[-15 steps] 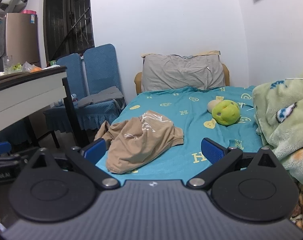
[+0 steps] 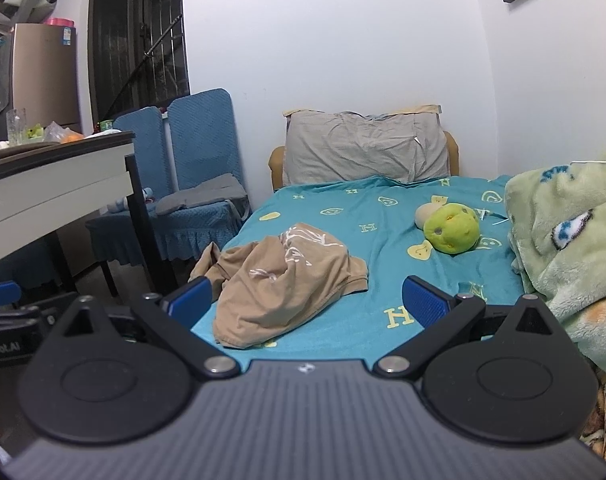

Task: Fold clothes
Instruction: 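Move both grippers toward the crumpled tan T-shirt on the bed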

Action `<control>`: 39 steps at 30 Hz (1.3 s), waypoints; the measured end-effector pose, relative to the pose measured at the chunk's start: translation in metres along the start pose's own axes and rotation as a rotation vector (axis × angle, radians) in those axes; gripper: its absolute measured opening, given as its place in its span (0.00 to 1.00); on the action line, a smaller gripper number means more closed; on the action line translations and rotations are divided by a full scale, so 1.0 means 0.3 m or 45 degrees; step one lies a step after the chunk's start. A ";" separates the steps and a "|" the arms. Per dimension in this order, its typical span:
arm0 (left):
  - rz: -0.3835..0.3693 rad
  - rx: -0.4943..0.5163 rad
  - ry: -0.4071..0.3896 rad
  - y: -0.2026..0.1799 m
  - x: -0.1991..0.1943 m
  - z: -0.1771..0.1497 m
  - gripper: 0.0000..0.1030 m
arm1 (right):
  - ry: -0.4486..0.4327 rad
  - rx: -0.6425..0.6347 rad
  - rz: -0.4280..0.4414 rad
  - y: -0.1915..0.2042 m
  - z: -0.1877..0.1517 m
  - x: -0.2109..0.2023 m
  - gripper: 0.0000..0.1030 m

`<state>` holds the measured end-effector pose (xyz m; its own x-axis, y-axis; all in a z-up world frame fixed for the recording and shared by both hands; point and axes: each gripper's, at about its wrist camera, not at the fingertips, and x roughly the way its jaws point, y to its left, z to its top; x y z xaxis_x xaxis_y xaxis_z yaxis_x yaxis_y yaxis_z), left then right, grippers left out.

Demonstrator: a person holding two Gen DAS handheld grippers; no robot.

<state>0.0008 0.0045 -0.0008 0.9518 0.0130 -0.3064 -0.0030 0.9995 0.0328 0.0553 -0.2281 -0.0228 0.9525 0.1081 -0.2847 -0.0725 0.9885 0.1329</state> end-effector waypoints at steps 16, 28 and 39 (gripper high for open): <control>0.064 0.002 0.023 0.024 0.066 -0.022 1.00 | -0.009 0.244 -0.019 0.102 0.106 0.029 1.00; 0.024 0.046 0.043 0.000 0.082 -0.051 1.00 | 0.082 0.068 -0.038 0.024 0.139 0.072 1.00; -0.043 0.289 0.219 -0.135 0.289 -0.102 1.00 | 0.125 0.199 0.010 -0.113 0.102 0.048 1.00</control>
<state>0.0742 -0.0340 -0.0578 0.8843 0.0040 -0.4669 0.1149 0.9673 0.2260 0.0804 -0.2633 -0.0024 0.9182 0.1331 -0.3730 -0.0256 0.9598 0.2795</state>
